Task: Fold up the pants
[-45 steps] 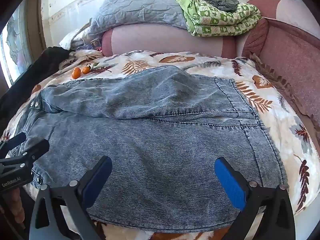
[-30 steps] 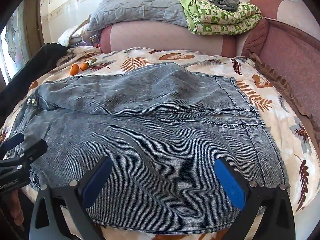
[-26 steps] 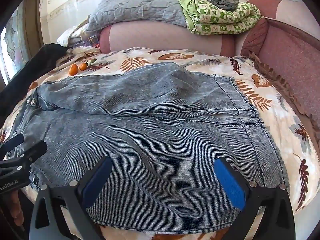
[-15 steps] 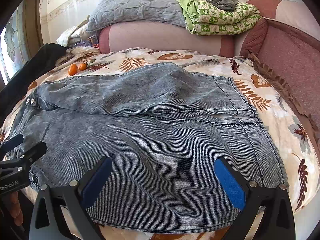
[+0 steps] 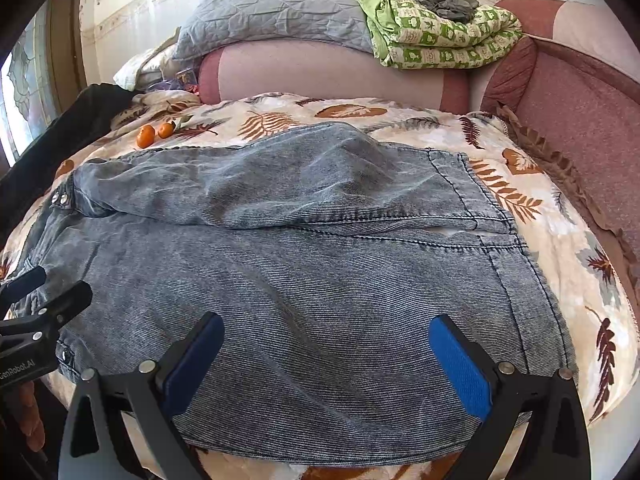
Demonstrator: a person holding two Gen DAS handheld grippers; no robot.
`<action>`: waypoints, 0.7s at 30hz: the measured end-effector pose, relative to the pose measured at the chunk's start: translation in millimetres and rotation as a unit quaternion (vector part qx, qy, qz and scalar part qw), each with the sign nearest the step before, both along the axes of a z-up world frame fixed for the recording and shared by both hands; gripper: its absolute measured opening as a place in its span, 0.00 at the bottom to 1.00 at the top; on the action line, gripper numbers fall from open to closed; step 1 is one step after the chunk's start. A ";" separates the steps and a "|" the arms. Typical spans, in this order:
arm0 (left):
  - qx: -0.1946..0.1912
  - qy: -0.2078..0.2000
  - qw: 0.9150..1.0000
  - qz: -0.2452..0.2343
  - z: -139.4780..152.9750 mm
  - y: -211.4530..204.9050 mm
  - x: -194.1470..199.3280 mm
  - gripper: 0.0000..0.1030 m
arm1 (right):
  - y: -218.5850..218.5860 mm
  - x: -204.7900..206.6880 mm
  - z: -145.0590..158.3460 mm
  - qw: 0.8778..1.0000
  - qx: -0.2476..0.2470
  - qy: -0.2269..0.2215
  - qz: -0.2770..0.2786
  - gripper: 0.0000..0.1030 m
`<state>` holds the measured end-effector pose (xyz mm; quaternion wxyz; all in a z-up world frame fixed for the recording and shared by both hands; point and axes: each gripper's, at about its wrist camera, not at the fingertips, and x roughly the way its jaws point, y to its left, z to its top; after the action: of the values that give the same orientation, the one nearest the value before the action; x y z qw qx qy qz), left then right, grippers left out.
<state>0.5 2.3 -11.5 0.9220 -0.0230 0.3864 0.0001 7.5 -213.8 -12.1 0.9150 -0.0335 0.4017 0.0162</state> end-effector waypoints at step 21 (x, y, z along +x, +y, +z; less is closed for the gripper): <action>-0.002 0.006 1.000 -0.002 -2.7 2.4 -1.5 1.00 | -5.1 -2.0 -0.4 1.000 0.001 0.000 -0.003 1.00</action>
<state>-1.0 4.7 -14.2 0.9197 -0.0237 0.3919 -0.0028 5.5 -218.9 -12.5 0.9149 -0.0310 0.4023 0.0141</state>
